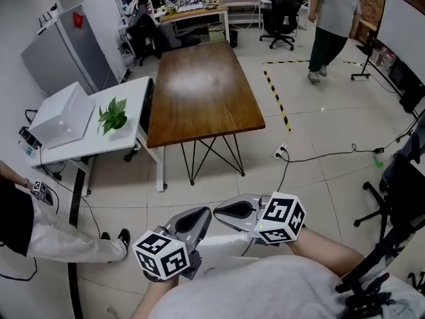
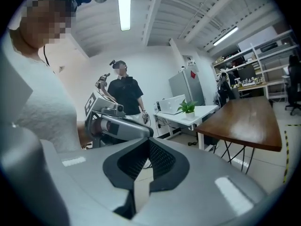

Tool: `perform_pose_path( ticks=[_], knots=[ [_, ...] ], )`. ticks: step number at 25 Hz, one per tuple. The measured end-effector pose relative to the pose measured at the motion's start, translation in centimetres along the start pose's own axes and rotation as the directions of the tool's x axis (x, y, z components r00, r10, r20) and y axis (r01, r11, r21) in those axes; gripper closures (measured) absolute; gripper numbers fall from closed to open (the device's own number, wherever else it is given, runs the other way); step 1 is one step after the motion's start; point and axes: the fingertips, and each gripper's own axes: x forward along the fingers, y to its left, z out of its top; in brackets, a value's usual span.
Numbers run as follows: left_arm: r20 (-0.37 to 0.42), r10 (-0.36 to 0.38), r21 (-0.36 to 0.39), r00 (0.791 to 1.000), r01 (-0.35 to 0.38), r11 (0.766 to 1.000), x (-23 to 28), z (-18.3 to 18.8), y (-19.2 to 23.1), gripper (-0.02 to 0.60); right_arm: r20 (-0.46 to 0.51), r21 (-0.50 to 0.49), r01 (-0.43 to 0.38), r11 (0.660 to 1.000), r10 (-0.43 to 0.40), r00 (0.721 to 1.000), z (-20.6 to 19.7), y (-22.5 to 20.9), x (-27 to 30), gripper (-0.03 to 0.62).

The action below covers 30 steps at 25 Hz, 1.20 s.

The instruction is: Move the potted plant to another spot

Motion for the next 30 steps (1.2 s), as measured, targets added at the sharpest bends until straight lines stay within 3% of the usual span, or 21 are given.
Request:
perform_pose_path(
  ticks=[6,15,30],
  knots=[
    [-0.032,-0.051,0.045,0.998,0.053,0.998,-2.4,0.6,-1.7,0.583,0.028,0.041,0.065,0.997,-0.066,0.997,1.1,2.7,-0.3,0.591],
    [-0.063,-0.078,0.067,0.995,0.083,0.994,-5.4,0.2,-0.8,0.583,0.061,0.082,0.176,0.981,-0.181,0.982,2.1,3.4,0.8,0.591],
    [-0.080,-0.108,0.074,0.991,0.114,0.991,-7.7,-0.2,0.0,0.583,0.053,0.085,0.221,0.972,-0.226,0.973,2.0,5.1,2.5,0.591]
  ],
)
